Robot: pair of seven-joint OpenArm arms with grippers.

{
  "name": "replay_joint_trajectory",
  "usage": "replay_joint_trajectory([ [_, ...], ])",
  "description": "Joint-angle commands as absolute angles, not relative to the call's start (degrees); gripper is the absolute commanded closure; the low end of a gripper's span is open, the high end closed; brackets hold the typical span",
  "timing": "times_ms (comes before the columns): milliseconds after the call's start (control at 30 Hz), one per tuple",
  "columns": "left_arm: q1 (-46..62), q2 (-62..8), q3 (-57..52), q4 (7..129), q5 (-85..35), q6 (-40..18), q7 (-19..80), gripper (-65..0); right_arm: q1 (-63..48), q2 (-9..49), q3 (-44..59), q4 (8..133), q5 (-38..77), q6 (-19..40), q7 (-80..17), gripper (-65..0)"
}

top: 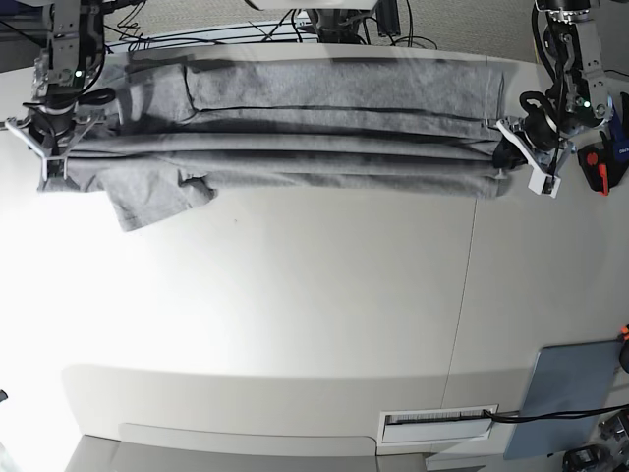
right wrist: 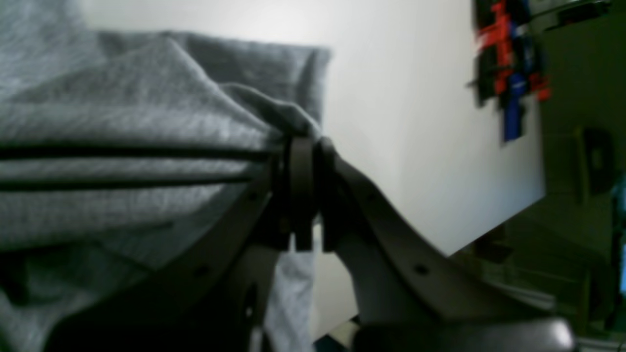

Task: Fold the T-shirt properly
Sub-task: 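Lift the hem and fold it over toward the collar fold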

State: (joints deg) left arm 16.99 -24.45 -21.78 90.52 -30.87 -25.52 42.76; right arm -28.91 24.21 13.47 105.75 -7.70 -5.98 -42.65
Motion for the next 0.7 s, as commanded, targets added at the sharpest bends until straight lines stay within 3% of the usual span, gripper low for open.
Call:
replay_joint_trajectory([
  [0, 16.7, -25.7, -22.4, 91.4, -29.6, -24.3, 42.2, 0.0, -28.9, 25.0, 14.4, 106.6, -9.6, -7.1, -42.0, 0.0],
  [267, 16.7, -25.7, -22.4, 91.4, -27.0, -23.0, 42.5, 0.0, -28.9, 24.4, 14.4, 104.8, -11.9, -7.1, -46.0, 0.0],
  [367, 16.7, -25.7, -22.4, 91.4, -27.0, -23.9, 42.5, 0.0, -28.9, 24.7, 14.4, 102.7, -12.1, -4.5, -45.2, -2.2],
  [400, 16.7, -25.7, -22.4, 91.4, -27.0, -24.7, 42.5, -1.9, -28.7, 24.8, 14.4, 101.8, -12.1, -2.9, -44.8, -6.5],
  [500, 16.6, -25.7, -22.4, 91.4, -27.0, -26.1, 42.4, -15.8, -28.3, 25.8, 14.4, 100.0, -12.1, 0.6, -43.7, -17.6],
  [667, 16.5, -25.7, -22.4, 91.4, -27.0, -26.0, 42.4, -18.8, -26.0, 28.8, 14.4, 100.5, -10.6, 0.6, -46.1, -19.0],
])
